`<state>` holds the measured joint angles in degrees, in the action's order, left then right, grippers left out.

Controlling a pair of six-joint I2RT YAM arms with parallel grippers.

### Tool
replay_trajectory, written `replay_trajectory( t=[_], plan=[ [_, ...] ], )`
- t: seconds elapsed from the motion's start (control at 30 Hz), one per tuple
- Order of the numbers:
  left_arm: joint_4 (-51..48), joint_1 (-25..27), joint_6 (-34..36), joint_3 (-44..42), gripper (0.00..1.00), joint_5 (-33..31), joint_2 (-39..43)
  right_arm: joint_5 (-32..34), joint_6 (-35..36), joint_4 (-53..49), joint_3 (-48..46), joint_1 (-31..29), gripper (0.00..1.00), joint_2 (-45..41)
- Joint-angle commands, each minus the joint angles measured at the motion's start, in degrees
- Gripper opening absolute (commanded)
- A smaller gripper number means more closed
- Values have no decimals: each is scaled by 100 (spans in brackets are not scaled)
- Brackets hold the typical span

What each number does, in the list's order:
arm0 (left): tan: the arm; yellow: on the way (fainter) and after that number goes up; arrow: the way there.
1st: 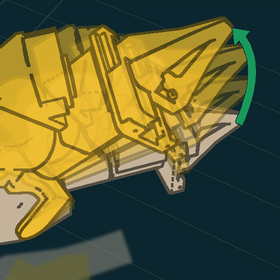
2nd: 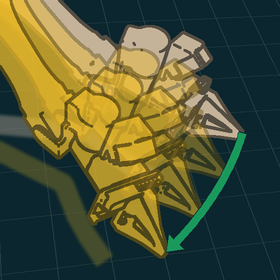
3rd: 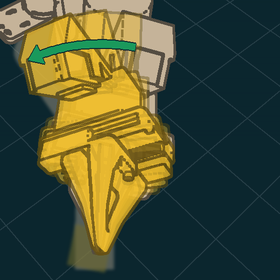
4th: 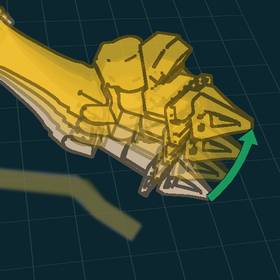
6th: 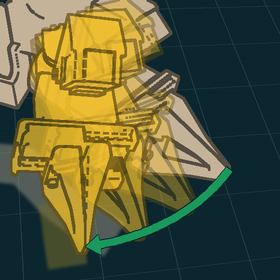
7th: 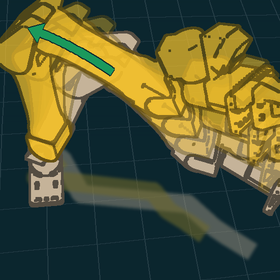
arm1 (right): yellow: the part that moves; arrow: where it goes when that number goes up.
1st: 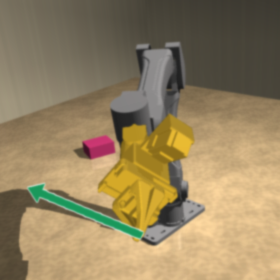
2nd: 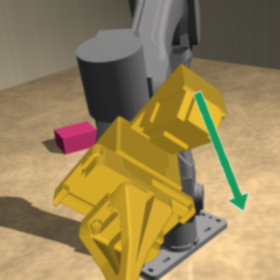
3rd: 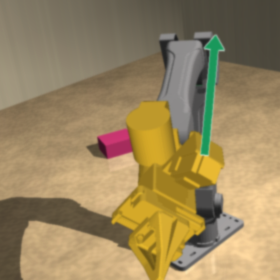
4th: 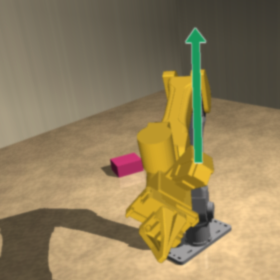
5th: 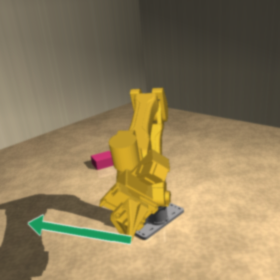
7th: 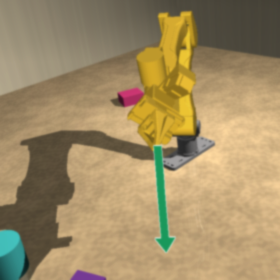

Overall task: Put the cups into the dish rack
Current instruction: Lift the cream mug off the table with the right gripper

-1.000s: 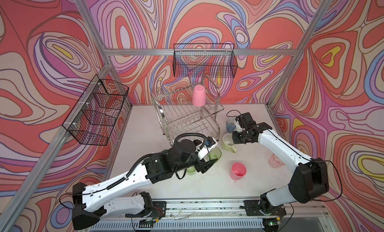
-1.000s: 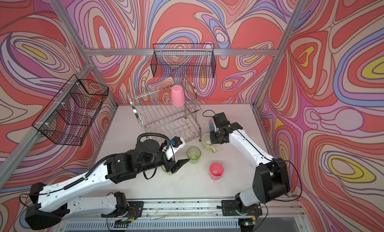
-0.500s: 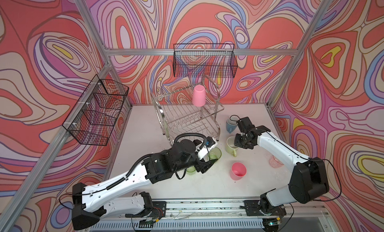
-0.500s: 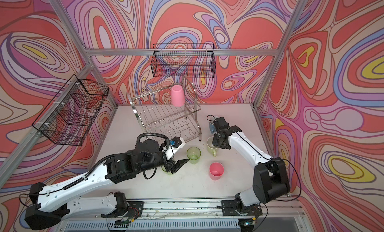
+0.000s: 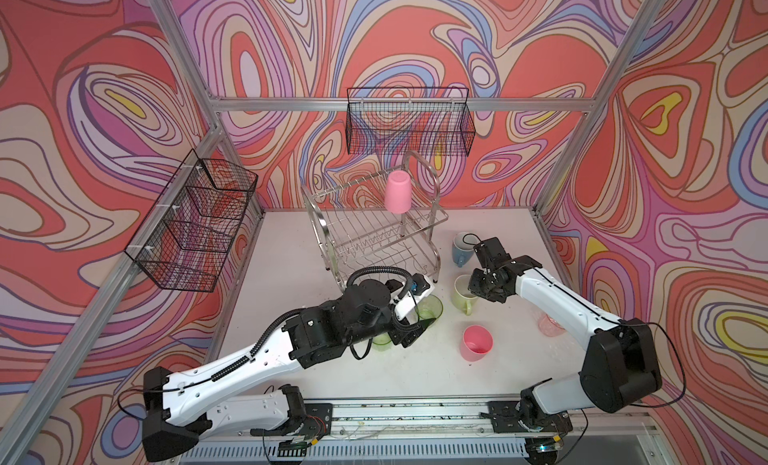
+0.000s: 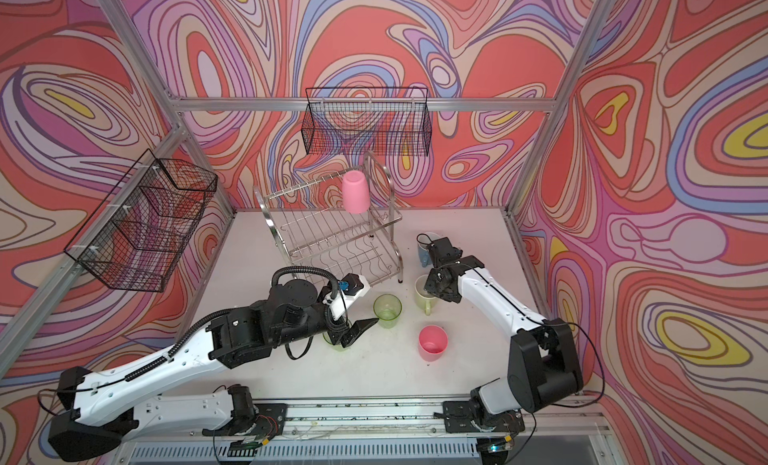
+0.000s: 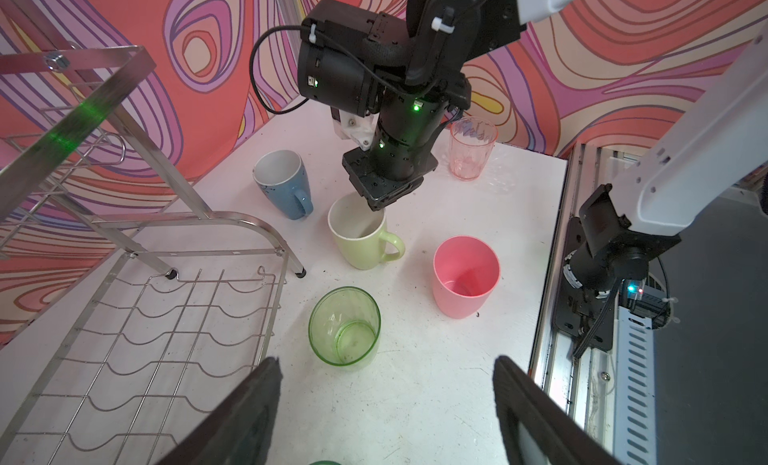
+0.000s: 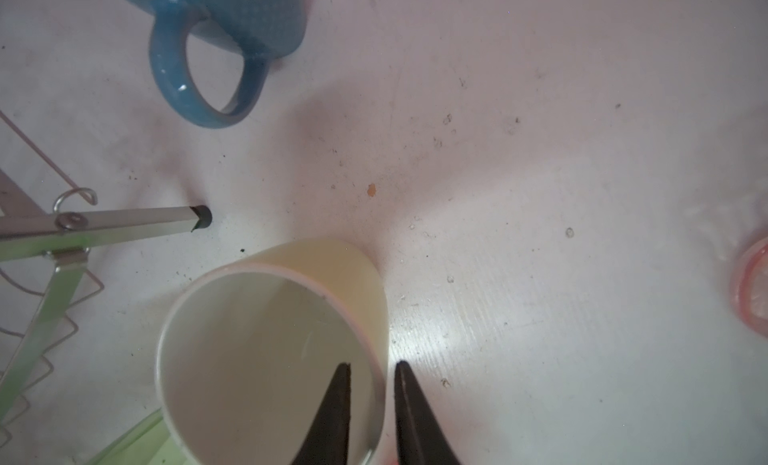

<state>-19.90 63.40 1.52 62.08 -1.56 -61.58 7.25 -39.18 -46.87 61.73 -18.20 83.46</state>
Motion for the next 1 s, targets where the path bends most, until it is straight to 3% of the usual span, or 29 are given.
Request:
replay_trajectory(
  t=[0.0, 0.2, 0.5, 0.77, 0.97],
  plan=[
    [48, 18, 120, -29, 82, -44, 68, 13, 206, 43, 146, -26, 29, -129],
    [21, 20, 138, -21, 82, -63, 41, -32, 806, -128, 430, -26, 40, -42],
    [17, 16, 191, -30, 83, -42, 15, 137, 2087, -473, 990, 32, 37, 457],
    [10, 19, 211, -26, 82, -43, 6, 160, 2544, -562, 1052, 258, 37, 427],
    [2, 24, 209, -21, 82, 7, -4, -209, 2799, -380, 841, 411, 36, 438]
  ],
)
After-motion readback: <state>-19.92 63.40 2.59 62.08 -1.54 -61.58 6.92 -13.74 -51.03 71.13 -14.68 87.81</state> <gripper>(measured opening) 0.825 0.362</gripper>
